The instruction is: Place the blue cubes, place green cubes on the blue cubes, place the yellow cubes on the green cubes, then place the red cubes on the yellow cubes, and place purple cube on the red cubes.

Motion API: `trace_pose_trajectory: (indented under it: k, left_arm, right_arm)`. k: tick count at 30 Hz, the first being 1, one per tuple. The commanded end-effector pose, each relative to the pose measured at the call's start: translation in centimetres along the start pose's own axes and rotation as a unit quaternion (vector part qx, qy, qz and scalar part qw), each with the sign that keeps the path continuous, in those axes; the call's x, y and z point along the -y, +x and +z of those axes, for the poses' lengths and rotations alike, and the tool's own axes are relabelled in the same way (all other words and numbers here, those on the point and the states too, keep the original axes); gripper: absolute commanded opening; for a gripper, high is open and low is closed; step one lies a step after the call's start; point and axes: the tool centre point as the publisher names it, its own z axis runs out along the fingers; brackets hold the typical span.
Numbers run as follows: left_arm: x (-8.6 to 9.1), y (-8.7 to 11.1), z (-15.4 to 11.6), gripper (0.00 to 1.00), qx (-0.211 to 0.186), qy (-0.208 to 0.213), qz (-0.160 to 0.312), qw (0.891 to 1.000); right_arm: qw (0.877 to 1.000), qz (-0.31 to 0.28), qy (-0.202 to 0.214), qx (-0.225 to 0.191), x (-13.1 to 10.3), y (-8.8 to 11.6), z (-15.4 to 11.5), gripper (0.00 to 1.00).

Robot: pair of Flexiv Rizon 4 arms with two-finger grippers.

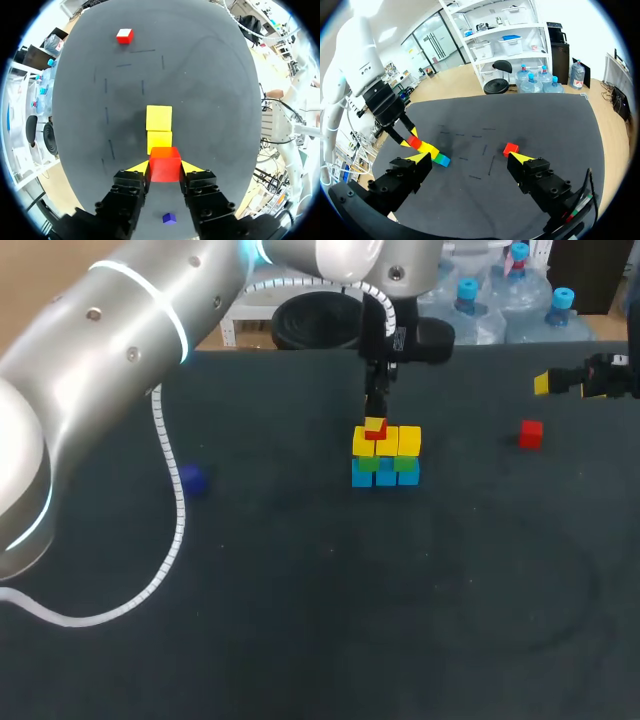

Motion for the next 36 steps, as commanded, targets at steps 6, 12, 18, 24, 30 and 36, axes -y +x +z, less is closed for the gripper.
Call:
trace_pose_trajectory:
  k: [6, 12, 18, 24, 30, 36]
  left_arm:
    - [0.1, 0.1, 0.1, 0.39, 0.002, -0.001, 0.003, 1.0]
    - [0.1, 0.2, 0.1, 0.67, 0.002, 0.0, 0.003, 1.0]
    - [0.2, 0.3, 0.1, 1.0, 0.004, 0.0, 0.004, 1.0]
    - [1.2, 0.6, -1.8, 1.0, 0.011, -0.013, 0.011, 1.0]
    - [3.2, 2.4, -4.6, 1.0, 0.026, -0.036, 0.004, 0.999]
    - [5.3, 5.6, -6.2, 1.0, 0.035, -0.049, -0.024, 0.998]
  right_arm:
    - [1.0, 0.0, 0.0, 0.0, 0.0, 0.0, 0.0, 1.0]
    - [1.0, 0.0, 0.0, 0.0, 0.0, 0.0, 0.0, 1.0]
    - [1.0, 0.0, 0.0, 0.0, 0.0, 0.0, 0.0, 1.0]
    - [1.0, 0.0, 0.0, 0.0, 0.0, 0.0, 0.0, 1.0]
    - [1.0, 0.0, 0.0, 0.0, 0.0, 0.0, 0.0, 1.0]
    - [1.0, 0.0, 0.0, 0.0, 0.0, 0.0, 0.0, 1.0]
